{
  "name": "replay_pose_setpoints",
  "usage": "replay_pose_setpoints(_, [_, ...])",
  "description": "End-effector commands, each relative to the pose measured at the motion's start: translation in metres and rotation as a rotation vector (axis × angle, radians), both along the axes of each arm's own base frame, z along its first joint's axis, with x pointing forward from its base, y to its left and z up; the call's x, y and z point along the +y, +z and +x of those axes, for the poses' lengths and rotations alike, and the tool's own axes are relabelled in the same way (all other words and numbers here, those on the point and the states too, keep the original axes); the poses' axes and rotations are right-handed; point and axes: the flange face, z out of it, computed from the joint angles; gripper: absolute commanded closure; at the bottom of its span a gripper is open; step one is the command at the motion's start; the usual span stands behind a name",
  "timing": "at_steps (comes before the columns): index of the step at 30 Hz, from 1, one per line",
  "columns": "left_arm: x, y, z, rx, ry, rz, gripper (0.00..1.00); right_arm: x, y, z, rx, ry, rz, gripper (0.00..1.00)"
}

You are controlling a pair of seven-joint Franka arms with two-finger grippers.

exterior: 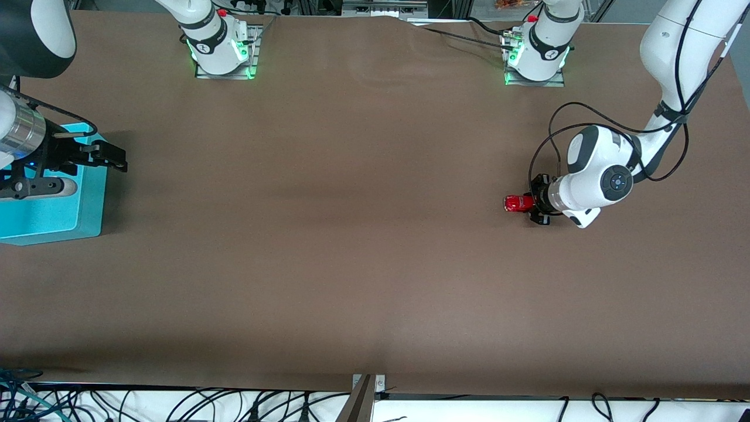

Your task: Wind red beetle toy and store in blue box

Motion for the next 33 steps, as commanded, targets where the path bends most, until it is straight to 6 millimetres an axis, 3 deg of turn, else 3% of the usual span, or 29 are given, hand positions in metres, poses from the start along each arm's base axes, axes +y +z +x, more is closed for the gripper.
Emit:
replay_pose_setpoints(1, [0.028,-0.03,0.001,-0.007,-0.026,0.001,1.0,0.002,0.005,0.002,-0.004,-0.015,0.01,0.0])
replay_pose_setpoints(22, [0.08,-0.036,-0.005,-0.001,-0.081,0.046,1.0,0.002,0.005,0.002,-0.006,-0.015,0.01,0.0])
replay_pose_setpoints(33, [0.096,-0.039,-0.007,0.001,-0.095,0.067,1.0,0.002,0.005,0.002,-0.004,-0.015,0.01,0.0])
